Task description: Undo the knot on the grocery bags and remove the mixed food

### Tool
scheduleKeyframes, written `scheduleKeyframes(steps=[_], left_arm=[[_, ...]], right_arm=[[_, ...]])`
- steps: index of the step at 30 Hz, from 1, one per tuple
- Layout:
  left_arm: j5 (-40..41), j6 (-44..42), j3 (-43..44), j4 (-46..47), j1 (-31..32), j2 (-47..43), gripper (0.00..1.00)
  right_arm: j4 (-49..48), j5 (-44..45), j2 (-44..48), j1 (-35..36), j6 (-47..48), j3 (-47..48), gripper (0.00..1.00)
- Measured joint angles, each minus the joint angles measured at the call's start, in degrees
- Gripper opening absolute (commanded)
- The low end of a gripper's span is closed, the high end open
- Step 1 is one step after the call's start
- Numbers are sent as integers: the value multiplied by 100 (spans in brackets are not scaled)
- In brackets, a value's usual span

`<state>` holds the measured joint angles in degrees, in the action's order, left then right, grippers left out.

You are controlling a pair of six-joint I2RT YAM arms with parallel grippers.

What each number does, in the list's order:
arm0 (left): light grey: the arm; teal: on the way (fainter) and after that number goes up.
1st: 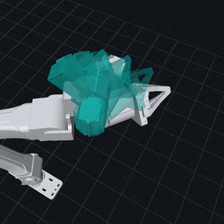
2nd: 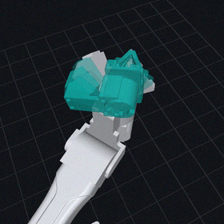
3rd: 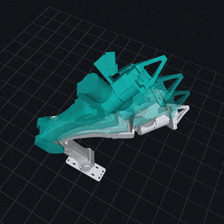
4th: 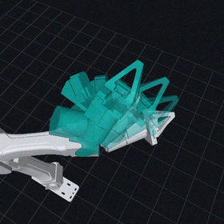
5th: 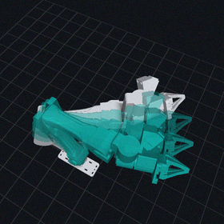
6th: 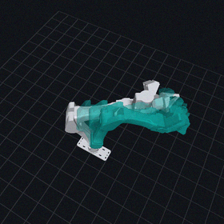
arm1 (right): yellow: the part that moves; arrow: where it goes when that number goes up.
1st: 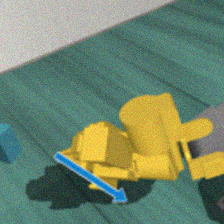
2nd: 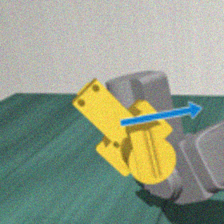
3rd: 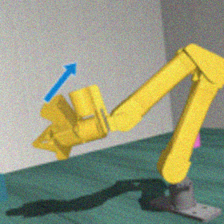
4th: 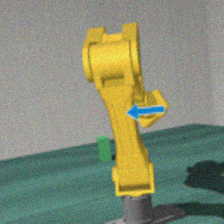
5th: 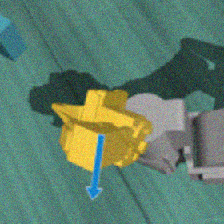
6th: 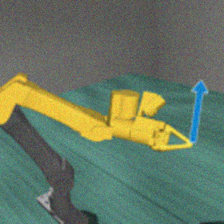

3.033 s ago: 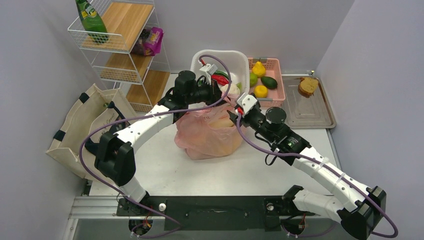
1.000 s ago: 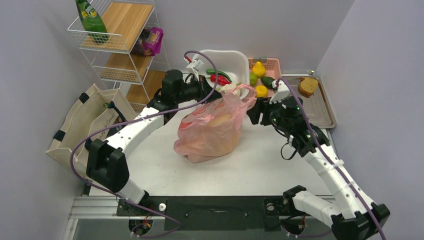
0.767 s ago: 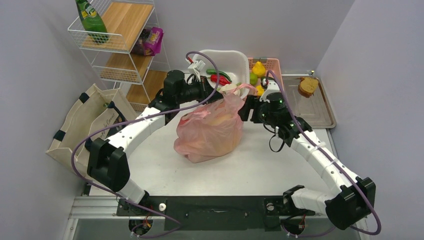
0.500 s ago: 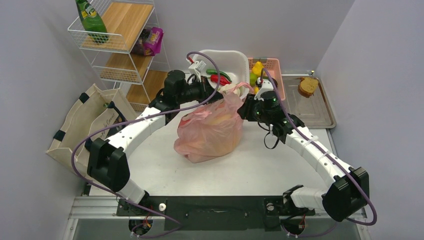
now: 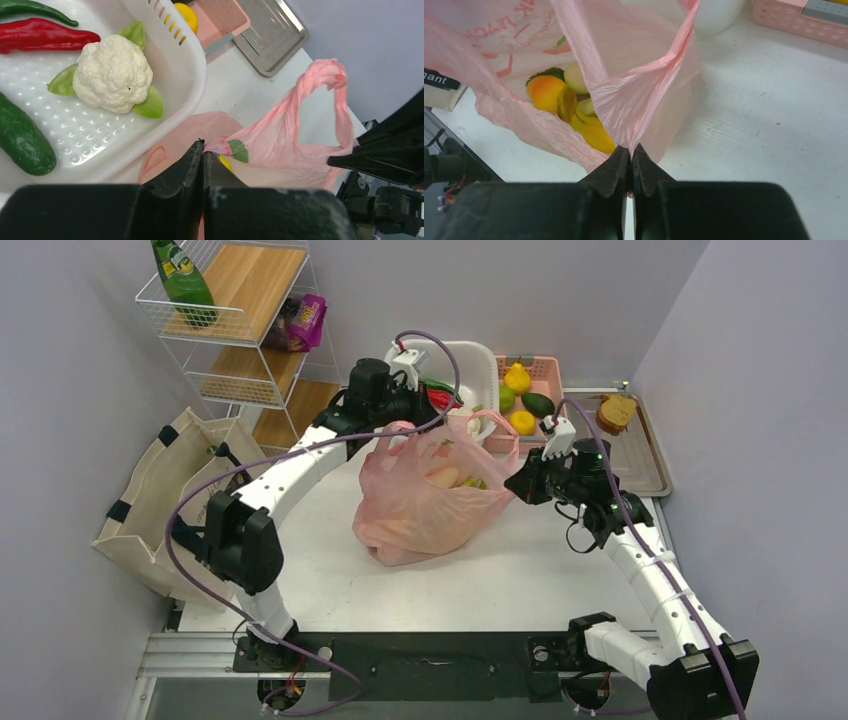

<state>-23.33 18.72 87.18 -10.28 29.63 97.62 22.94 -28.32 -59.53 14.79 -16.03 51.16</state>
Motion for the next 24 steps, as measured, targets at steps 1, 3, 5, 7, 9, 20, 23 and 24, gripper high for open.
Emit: scheduleKeyframes(steps=[1, 3, 5, 7, 9, 20, 23, 24], left_arm=[[-55, -90, 232, -131, 7, 197, 0], [-197, -273, 765, -372, 35, 669, 0], [-400, -415, 1305, -544, 61, 1126, 1], [-647, -511, 1716, -708, 72, 1495, 33], [-905, -595, 1947, -863, 39, 1668, 62], [-1753, -1110, 2256, -2286, -1333, 481, 72], [-1659, -1113, 1875, -2503, -1676, -306, 70], [-1591, -1104, 1779, -2529, -1720, -470, 70]], right_arm=[[63, -127, 72, -92, 120, 4, 0], [203, -321, 114, -232, 334, 24, 0], [343, -431, 83, -291, 470, 42, 0], [498, -509, 42, -323, 575, 57, 3], [678, -540, 28, -350, 651, 74, 22], [1353, -326, 245, -365, 968, 1222, 58], [1226, -153, 304, -39, 1119, 1714, 58], [1134, -68, 321, 184, 1156, 1805, 58]])
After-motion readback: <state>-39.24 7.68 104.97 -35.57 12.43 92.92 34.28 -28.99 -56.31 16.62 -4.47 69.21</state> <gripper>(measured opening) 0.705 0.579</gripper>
